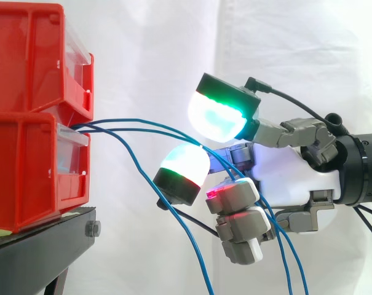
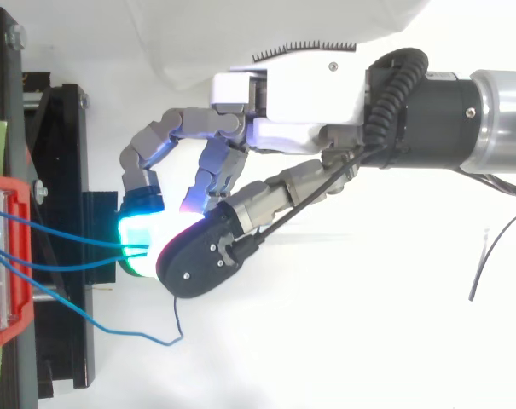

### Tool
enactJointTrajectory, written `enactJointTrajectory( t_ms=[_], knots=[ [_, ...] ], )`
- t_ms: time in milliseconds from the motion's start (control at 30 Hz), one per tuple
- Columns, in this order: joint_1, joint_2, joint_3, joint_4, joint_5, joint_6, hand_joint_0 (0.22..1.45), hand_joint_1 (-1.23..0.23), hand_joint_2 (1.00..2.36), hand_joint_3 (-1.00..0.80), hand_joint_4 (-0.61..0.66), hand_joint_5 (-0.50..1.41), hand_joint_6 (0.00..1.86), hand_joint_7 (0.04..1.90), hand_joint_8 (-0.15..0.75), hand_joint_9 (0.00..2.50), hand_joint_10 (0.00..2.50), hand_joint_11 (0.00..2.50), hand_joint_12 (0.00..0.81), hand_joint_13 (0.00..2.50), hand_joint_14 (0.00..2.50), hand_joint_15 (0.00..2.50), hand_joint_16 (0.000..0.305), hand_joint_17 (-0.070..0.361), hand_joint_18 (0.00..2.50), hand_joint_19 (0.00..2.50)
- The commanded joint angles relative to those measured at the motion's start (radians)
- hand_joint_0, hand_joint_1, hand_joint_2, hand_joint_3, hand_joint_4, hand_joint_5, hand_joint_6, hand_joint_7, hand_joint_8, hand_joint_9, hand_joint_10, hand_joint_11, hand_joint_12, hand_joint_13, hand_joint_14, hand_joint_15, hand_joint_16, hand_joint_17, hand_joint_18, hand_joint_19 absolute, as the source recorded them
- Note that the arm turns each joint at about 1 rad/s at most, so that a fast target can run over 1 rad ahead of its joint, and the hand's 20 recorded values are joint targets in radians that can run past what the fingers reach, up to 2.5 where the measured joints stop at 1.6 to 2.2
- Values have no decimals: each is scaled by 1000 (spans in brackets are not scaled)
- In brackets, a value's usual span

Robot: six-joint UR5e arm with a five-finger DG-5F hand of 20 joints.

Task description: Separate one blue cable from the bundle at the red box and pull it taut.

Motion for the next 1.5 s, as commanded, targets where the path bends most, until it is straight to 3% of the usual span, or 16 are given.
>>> enactJointTrajectory(
  t_ms=[0,33,233,433,667,933,1033,1200,1467],
  knots=[
    [1,0,0,0,0,0,547,-725,1000,-500,90,-141,791,1109,301,1171,27,1197,369,1178,31,1157,55,124,870,988],
    [1,0,0,0,0,0,610,-771,1000,-500,78,-140,789,1127,285,1161,28,1205,352,1167,32,1164,52,118,857,990],
    [1,0,1,0,0,0,689,-892,1017,-306,-37,-174,853,1134,267,1101,26,1190,347,1143,32,1150,53,119,853,937],
    [1,0,0,0,0,0,791,-938,1006,-442,-19,-198,889,1091,258,1047,27,1184,347,1108,33,1125,52,118,823,873],
    [-1,-1,1,0,2,0,558,-831,1000,-500,45,-178,865,1074,285,1098,26,1181,362,1130,32,1128,54,122,841,908],
    [-2,-1,0,0,0,0,591,-631,1000,-500,52,-158,839,1074,284,1147,27,1187,352,1155,31,1142,52,117,852,949],
    [-1,0,0,0,0,0,638,-671,1000,-500,27,-154,840,1097,282,1148,28,1199,349,1154,32,1145,52,116,849,943],
    [-2,-1,0,-2,0,0,703,-864,1013,-360,-40,-171,866,1161,276,1112,26,1191,346,1140,34,1147,52,118,839,920],
    [2,0,0,0,0,8,811,-933,1000,-500,-67,-185,897,1155,265,1074,27,1182,343,1113,34,1125,53,118,815,854]
  ],
)
